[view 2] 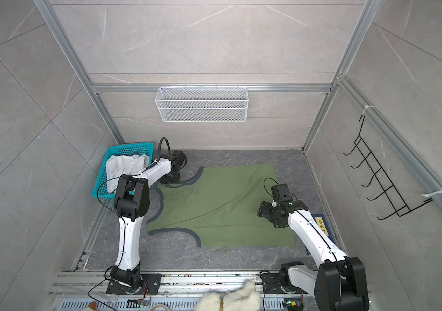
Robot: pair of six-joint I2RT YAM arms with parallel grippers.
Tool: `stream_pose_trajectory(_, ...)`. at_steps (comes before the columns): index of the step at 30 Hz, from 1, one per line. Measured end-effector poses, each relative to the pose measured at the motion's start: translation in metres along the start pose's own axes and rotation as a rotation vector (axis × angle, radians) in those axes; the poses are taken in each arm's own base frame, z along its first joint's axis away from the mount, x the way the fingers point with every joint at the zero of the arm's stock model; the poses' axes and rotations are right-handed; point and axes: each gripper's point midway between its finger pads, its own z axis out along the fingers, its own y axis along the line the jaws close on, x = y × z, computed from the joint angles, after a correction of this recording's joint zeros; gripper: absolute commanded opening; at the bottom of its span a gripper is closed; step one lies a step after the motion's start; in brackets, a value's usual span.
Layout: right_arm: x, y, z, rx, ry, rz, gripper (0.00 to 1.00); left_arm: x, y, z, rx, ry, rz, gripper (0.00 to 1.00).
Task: Fold and stack tank tops
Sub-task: Smooth out the tank top at the center of the table.
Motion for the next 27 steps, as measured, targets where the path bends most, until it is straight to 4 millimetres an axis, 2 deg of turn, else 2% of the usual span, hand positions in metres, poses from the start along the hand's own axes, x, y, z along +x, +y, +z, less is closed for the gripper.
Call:
stream_pose_trajectory(2, 0.0, 0.0, 0.0, 0.0, 0.0, 0.0, 0.81, 0.001, 0.002, 0.002, -0.014, 0.004, 0.006, 0.36)
stream_pose_trajectory(9, 0.0, 0.0, 0.0, 0.0, 0.001, 0.0, 0.81, 0.0, 0.01, 0.006, -0.026, 0.014, -0.003, 0.26)
stream_pose_trajectory(16, 0.001, -0.001, 0.003, 0.007, 0.011, 0.001, 0.81, -0.002, 0.015, 0.009, -0.032, 0.016, -0.014, 0.07)
stream_pose_trajectory(23, 0.001, -0.001, 0.003, 0.008, 0.014, 0.001, 0.8, -0.004, 0.02, 0.011, -0.033, 0.019, -0.032, 0.02)
stream_pose_trajectory(27, 0.001, -0.002, 0.003, 0.011, 0.012, 0.001, 0.8, -0.004, 0.034, 0.011, -0.038, 0.021, -0.091, 0.0)
